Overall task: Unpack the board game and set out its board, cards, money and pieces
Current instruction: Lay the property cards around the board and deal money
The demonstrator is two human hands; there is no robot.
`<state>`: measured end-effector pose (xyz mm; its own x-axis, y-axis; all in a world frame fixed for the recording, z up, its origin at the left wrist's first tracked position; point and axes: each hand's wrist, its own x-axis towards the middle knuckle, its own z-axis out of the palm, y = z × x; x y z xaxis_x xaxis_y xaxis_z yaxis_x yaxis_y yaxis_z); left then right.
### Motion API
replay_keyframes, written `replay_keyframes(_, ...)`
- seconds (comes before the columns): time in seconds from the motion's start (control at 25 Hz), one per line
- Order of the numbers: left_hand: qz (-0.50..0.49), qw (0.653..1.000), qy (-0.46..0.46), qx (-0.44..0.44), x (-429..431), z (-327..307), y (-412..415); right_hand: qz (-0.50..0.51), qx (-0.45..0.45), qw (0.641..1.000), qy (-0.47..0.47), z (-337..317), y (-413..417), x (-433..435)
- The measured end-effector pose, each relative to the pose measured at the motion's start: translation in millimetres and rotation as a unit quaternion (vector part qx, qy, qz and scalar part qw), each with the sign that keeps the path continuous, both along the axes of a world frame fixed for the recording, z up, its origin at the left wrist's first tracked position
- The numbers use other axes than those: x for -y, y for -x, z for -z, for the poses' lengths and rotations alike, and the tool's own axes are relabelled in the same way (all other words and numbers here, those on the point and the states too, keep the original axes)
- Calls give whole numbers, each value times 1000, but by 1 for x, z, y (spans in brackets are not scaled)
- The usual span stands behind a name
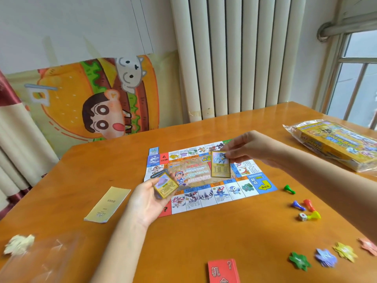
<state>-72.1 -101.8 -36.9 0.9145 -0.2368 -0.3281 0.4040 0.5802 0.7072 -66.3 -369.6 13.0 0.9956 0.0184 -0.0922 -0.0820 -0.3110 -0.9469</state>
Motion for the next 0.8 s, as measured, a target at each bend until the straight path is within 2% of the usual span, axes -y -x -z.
replay_keyframes(0.12,-15,996,-79,32,-13,10,-2,33,-26,999,-7,11,0,13)
replay_keyframes(0.24,-89,987,-118,63,-44,8,-13,36,-49,998,-20,24,2,14)
replay_keyframes(0.36,-137,976,-159,53,-75,9,-21,-11,-56,998,-24,31,5,-4)
replay_keyframes(0.48,-142,968,-207,24,-91,15,-23,-50,-64,996,-30,36,6,-31)
replay_keyframes(0.6,-153,965,-214,20,-102,12,-22,-101,-65,993,-12,50,10,-74)
replay_keyframes(0.68,-159,964,-211,22,-107,11,-21,-138,-72,987,36,61,14,-110)
replay_keyframes(0.8,-155,964,-214,19,-110,11,-20,-200,-61,958,196,74,19,-151)
